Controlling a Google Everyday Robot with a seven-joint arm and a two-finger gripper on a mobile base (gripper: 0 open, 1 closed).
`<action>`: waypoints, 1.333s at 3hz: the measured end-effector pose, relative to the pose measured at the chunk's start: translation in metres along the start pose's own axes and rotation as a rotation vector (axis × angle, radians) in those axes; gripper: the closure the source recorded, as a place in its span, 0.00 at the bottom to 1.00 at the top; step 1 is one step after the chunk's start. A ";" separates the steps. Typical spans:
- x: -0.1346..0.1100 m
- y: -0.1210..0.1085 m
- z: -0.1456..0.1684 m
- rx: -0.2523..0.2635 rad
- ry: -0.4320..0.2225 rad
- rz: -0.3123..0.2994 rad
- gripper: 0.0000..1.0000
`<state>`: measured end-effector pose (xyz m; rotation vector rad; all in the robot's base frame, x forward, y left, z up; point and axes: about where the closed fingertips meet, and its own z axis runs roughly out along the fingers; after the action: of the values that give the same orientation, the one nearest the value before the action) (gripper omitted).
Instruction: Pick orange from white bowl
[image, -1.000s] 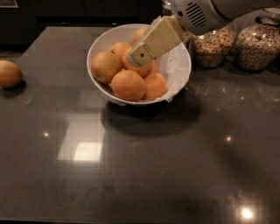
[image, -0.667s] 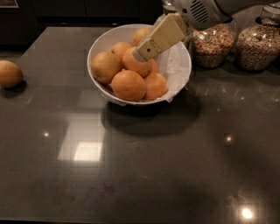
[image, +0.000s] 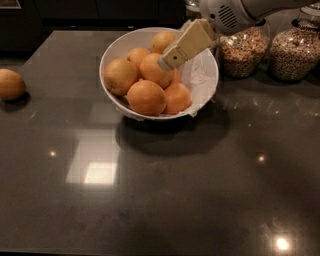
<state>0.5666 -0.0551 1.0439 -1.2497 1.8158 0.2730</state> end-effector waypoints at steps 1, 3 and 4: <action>0.002 0.001 0.000 0.003 -0.001 0.018 0.00; 0.029 -0.008 0.012 -0.007 0.013 0.080 0.15; 0.036 -0.011 0.016 -0.013 0.021 0.087 0.26</action>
Offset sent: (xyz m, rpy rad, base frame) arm 0.0141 -0.0204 -0.0362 0.0397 0.0784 -0.0617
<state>0.5812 -0.0735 1.0100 -1.1879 1.8920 0.3223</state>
